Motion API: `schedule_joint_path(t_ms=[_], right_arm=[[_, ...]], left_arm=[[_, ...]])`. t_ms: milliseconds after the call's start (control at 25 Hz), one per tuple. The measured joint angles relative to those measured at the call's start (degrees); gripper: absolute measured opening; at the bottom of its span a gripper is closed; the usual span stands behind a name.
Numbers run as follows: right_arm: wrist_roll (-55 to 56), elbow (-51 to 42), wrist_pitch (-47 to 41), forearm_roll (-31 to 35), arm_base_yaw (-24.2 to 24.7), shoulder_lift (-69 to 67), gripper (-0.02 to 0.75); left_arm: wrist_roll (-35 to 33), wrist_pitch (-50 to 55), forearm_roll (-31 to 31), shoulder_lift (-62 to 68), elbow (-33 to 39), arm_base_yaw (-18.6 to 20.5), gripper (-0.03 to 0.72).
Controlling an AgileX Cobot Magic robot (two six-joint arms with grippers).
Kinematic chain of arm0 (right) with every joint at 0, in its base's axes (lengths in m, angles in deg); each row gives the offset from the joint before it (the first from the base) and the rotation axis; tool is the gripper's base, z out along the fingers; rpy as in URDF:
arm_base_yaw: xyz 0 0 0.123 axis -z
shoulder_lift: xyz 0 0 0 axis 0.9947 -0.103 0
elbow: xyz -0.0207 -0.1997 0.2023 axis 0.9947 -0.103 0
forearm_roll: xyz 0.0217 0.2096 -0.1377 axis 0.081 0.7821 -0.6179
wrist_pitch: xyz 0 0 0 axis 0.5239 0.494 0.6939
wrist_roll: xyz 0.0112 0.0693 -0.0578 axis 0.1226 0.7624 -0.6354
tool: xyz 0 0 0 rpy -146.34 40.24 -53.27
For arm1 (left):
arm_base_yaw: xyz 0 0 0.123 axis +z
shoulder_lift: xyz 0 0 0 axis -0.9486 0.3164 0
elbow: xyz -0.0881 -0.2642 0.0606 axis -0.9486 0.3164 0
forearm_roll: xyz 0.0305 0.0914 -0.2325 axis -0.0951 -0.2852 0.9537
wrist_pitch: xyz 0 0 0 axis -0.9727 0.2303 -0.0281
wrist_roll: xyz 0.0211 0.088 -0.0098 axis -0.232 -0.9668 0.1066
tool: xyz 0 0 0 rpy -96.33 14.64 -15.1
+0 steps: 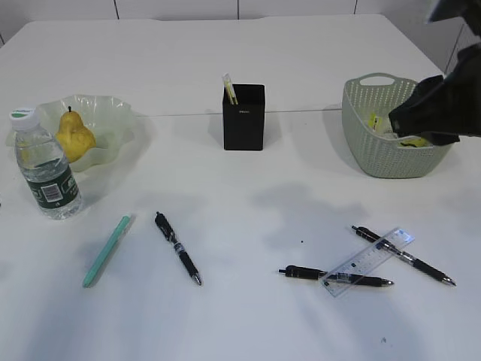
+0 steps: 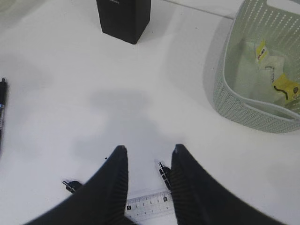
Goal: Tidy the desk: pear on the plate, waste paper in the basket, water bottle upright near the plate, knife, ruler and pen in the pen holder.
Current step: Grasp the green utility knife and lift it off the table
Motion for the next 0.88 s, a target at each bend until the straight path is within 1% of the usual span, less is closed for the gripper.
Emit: schedule_joint_path(t_ms=[120,360,680,880], right_arm=[[0.0,-0.1,-0.2,0.0,0.0,2.1,0.265],[0.0,-0.4,-0.7,0.0,0.0,4.7,0.265],[0.0,-0.6,-1.2,-0.2,0.0,4.8,0.265],[0.0,-0.6,-1.4,-0.4,0.0,4.8,0.264]], left_arm=[[-2.6,0.0,1.4,2.2,-1.3,0.0,0.466],[-7.1,0.4,6.2,7.2,-3.9,0.0,0.466],[-11.1,0.2,6.8,18.4,-9.6,0.0,0.466],[-13.1,-4.7,6.9,23.2,-11.9,0.0,0.466]])
